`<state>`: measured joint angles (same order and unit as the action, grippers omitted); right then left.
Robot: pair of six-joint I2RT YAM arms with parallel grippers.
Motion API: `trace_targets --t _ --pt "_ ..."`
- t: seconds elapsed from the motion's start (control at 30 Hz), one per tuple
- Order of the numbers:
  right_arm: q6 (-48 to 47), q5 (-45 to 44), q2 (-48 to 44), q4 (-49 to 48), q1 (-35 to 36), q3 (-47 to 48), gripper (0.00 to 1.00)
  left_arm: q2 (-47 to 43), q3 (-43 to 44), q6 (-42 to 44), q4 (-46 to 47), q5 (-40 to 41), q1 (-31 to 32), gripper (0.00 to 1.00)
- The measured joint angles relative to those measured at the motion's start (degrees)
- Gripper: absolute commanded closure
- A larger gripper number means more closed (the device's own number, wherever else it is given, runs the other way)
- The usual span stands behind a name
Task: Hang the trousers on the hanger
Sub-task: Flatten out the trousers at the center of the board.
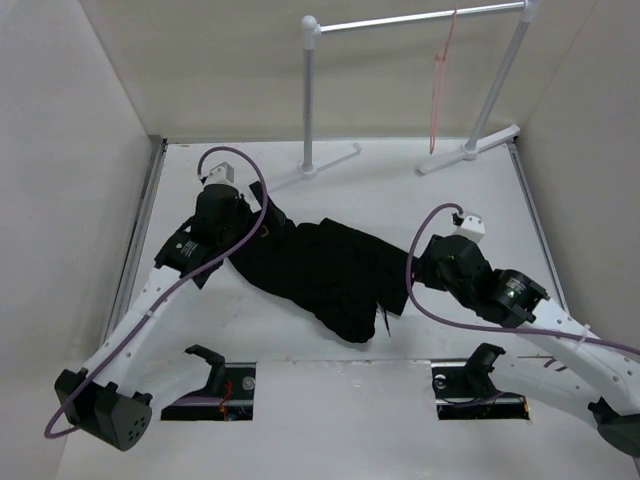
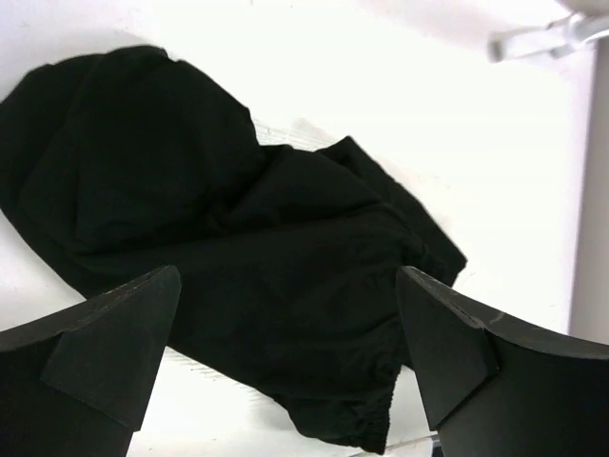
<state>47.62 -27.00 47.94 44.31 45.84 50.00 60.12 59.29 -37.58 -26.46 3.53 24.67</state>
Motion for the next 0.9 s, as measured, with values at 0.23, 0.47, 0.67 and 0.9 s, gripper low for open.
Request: trace_targets --t 0.23,0.47,0.67,0.9 --pt "-3.1 -0.3 -5.5 -0.2 -0.3 -0.5 0.52 -6.9 0.5 -0.8 0.1 0.4 -2.4 0.0" --pt "-5.9 3.6 -12.9 -1.4 -3.7 -1.7 0.95 -13.5 1.0 -2.5 -0.4 8.4 -2.9 0.0" --pt "-7.0 13.3 -12.0 -5.9 -9.9 -5.6 0.64 -16.7 -0.3 -4.6 -1.1 10.4 -3.5 0.9" --pt "-10.2 22.7 5.5 -21.0 -12.9 -7.8 0.15 -9.2 -9.7 -4.0 -4.9 10.2 -10.4 0.64"
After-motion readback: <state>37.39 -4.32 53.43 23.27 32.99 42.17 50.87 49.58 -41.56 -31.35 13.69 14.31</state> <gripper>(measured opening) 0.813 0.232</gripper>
